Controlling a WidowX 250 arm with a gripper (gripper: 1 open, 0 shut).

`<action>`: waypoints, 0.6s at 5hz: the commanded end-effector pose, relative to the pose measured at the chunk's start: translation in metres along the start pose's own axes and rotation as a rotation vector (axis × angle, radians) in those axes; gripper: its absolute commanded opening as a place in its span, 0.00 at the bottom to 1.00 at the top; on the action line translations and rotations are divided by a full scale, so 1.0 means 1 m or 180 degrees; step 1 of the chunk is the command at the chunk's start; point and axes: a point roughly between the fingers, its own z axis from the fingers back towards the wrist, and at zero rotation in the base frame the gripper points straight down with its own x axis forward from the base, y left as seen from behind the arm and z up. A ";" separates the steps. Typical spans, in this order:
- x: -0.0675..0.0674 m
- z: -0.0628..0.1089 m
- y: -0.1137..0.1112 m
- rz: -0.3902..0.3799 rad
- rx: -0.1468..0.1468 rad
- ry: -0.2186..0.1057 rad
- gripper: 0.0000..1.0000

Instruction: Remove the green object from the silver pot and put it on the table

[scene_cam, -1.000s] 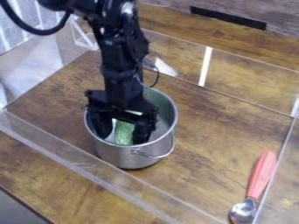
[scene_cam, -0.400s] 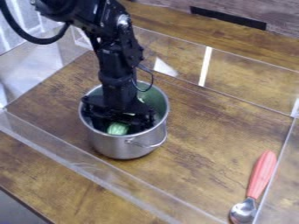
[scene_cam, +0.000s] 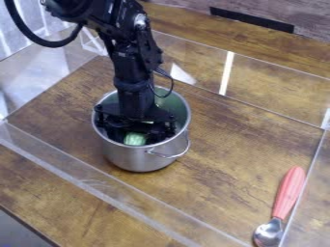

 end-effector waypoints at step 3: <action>-0.015 0.036 -0.012 0.0429 -0.0064 -0.0182 0.00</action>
